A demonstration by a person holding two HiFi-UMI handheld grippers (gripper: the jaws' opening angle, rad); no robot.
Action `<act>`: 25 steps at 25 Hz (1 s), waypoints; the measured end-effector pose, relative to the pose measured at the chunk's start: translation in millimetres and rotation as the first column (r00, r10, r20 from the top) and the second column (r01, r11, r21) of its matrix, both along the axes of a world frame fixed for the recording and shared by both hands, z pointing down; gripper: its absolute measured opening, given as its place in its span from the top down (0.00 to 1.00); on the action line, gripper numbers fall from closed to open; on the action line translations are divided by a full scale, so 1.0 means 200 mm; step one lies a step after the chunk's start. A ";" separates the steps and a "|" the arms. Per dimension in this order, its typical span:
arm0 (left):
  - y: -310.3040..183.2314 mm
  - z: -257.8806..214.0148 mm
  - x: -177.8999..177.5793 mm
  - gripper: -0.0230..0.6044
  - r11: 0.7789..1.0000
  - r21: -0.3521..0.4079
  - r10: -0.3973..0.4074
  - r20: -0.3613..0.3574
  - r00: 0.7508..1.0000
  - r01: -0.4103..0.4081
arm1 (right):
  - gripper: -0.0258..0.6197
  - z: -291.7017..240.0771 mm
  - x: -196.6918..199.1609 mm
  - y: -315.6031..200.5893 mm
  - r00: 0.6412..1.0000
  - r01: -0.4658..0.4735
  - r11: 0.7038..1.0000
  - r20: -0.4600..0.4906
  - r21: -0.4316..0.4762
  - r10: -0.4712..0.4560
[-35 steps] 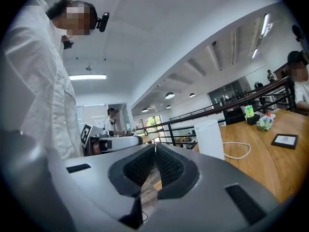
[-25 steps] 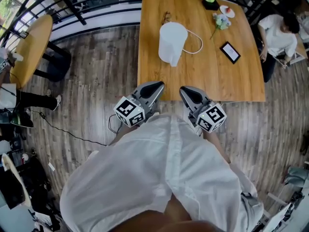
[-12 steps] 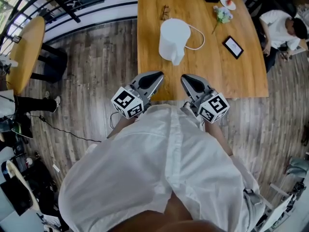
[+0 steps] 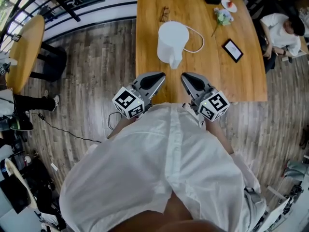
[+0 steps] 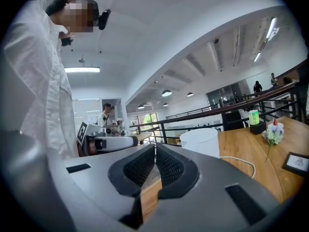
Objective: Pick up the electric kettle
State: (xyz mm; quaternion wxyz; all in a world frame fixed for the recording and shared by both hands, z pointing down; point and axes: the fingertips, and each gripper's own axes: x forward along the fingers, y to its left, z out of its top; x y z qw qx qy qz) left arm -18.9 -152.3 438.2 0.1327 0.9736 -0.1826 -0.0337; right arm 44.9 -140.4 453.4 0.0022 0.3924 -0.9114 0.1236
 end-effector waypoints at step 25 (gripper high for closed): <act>-0.01 0.01 -0.02 0.94 1.000 0.004 0.004 0.018 1.000 -0.004 | 0.85 -0.01 -0.04 -0.04 0.998 0.030 0.999 0.053 0.027 -0.031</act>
